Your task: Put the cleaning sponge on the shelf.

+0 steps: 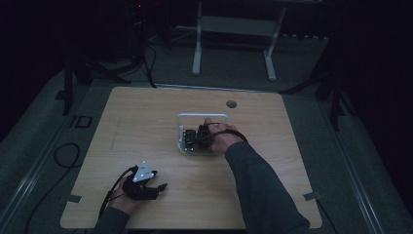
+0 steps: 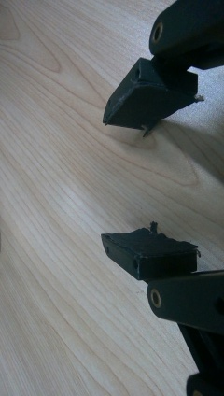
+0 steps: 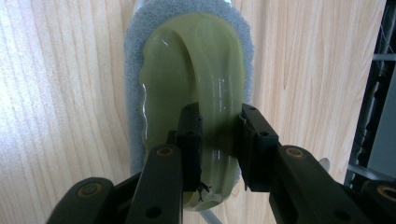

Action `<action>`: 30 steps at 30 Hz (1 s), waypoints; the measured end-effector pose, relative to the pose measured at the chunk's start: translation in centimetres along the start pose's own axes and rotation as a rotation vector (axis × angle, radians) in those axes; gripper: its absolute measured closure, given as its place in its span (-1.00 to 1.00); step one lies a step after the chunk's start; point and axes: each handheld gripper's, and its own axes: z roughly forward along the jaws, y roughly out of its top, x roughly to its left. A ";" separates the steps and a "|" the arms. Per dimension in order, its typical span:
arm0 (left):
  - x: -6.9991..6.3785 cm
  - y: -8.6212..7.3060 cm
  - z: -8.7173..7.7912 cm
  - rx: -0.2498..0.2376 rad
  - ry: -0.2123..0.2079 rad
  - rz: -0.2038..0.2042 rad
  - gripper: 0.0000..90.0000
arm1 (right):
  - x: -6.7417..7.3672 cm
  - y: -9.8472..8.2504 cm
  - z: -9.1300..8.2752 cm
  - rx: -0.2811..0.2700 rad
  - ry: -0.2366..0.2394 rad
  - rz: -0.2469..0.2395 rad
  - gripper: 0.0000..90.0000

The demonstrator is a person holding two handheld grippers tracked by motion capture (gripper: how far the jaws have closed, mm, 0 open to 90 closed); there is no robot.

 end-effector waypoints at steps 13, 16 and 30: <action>0.0 0.0 0.0 0.001 0.000 0.001 -0.17 | 0.0 0.0 0.1 -0.004 -0.006 0.011 0.51; 0.0 0.0 0.0 0.001 0.000 0.002 -0.17 | 0.0 -0.1 0.1 -0.014 0.000 0.019 0.45; 0.0 0.0 0.0 -0.003 0.000 -0.005 -0.17 | 0.2 -0.8 -2.0 -0.080 -0.058 0.019 0.37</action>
